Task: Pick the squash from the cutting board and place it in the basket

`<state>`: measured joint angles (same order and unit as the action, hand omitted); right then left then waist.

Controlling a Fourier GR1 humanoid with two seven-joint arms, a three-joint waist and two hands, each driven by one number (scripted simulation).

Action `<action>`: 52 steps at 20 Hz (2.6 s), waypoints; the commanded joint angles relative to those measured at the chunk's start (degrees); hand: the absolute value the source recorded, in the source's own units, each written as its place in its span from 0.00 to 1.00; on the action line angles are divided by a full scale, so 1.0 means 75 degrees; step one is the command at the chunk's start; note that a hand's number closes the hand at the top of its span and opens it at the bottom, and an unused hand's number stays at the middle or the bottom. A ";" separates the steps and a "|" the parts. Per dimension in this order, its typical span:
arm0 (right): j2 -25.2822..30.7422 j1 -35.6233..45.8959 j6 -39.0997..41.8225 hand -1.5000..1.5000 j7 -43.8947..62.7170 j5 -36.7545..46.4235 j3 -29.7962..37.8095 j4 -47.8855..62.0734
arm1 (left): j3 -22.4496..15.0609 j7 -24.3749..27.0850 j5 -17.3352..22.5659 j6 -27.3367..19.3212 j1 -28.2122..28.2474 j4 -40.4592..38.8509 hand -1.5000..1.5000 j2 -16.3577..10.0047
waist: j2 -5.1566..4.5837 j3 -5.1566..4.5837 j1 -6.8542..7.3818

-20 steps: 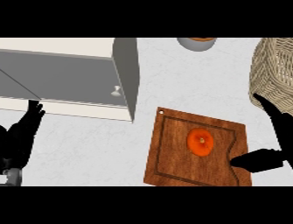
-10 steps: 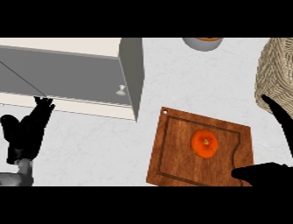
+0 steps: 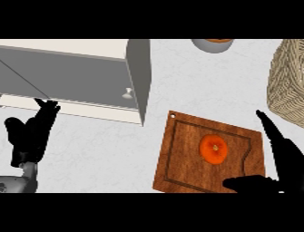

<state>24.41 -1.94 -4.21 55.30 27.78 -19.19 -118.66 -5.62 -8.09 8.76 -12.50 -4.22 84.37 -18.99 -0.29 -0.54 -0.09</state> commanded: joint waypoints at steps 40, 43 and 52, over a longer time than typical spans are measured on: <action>-0.1859 0.0066 -0.1182 0.00 -0.1484 0.2085 -0.0469 0.2923 | 0.0742 0.0050 -0.0478 0.0067 -0.0672 0.0064 0.50 0.0028 | 0.0041 0.0072 0.0031; -0.1755 0.0224 -0.1234 0.00 -0.2008 0.1787 -0.0118 0.3471 | 0.0645 0.0026 -0.0389 0.0191 -0.0547 0.0399 0.50 0.0114 | 0.0040 0.0076 0.0058; -0.1825 0.0280 -0.0733 1.00 -0.2650 0.1413 -0.0215 0.4056 | 0.0792 0.0227 -0.0430 0.0280 -0.0770 -0.0123 0.50 0.0253 | 0.0030 0.0072 0.0007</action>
<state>10.17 -0.22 -11.69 38.72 40.50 -21.08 -90.61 -2.72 -8.76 5.80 -10.10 -5.48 83.38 -15.82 -0.26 -0.80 0.17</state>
